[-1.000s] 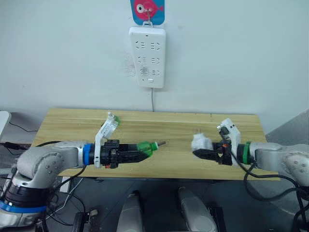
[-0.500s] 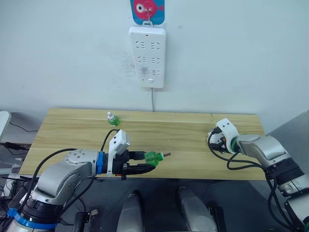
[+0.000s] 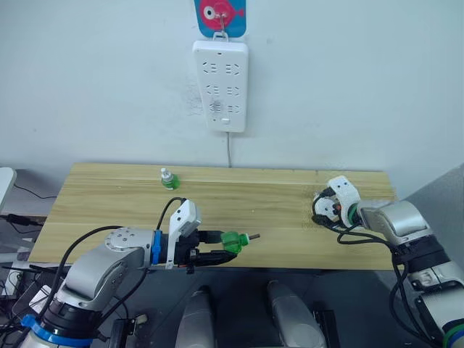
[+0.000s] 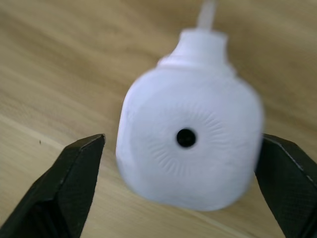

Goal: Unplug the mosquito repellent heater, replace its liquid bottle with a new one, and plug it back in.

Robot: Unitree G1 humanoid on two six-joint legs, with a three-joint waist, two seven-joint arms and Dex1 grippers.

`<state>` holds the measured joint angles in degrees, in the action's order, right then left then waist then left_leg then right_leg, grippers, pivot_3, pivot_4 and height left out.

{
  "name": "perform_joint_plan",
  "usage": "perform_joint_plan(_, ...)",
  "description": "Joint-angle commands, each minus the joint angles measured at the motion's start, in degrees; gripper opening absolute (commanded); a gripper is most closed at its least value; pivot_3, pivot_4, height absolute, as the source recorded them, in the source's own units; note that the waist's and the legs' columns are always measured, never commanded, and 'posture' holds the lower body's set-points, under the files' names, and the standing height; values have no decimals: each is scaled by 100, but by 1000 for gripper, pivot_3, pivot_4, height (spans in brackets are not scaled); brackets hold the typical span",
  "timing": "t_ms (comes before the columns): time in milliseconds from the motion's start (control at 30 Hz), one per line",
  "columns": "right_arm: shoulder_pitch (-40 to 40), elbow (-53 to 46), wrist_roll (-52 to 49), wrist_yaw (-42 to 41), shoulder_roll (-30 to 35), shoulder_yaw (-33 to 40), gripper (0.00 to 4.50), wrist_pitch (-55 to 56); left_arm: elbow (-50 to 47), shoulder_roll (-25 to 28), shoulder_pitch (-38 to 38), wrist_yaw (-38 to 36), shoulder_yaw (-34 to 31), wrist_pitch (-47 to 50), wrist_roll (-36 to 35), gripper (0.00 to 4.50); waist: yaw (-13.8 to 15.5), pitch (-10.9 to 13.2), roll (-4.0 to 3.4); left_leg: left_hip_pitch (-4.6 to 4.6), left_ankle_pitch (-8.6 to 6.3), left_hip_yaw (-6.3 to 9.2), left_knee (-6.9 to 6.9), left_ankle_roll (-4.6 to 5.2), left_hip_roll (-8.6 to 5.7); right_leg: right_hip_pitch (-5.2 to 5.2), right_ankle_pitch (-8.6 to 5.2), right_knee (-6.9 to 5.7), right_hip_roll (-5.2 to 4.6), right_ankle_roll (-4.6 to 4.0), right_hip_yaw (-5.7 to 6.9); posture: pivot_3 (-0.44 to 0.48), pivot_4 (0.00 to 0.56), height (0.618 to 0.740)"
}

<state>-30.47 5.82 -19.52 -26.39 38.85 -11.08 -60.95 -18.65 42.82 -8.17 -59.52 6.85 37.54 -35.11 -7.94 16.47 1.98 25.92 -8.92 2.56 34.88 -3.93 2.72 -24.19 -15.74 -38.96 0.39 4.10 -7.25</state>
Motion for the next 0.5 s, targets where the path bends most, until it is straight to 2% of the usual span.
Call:
perform_joint_plan(33,230,-940,-215,-87,243,533,4500,-580,-1,-18,-34,-92,-60,-109,32,2200,-2,0,0,0,0,4,0,0,0,1,0,0,0,0,3,-201,271,735)
perform_joint_plan(167,514,-2102,-492,-203,562,1184,4500,-1063,-19,-124,-29,-36,-140,-171,-33,2200,-6,1,-1,0,0,2,0,0,0,0,0,1,0,0,0,-213,272,735)
perform_joint_plan(267,704,-3162,-1437,-538,166,2191,4500,-1302,-51,-747,-145,475,-364,-365,-151,2200,-4,1,-2,0,0,-2,1,0,0,2,-1,2,0,1,-2,-224,269,735)
perform_joint_plan(400,1205,-4054,-2857,-282,-1434,3286,4500,-1036,-11,-1563,-368,1106,-397,-645,24,2200,-16,-10,16,-2,0,13,7,0,4,11,4,1,8,6,5,-239,265,735)
perform_joint_plan(500,1438,-4222,-3653,398,-2496,3464,4500,-1276,104,-2041,-470,1530,-354,-908,222,2200,-30,-11,10,0,0,17,6,0,4,11,5,-2,9,7,7,-250,260,735)
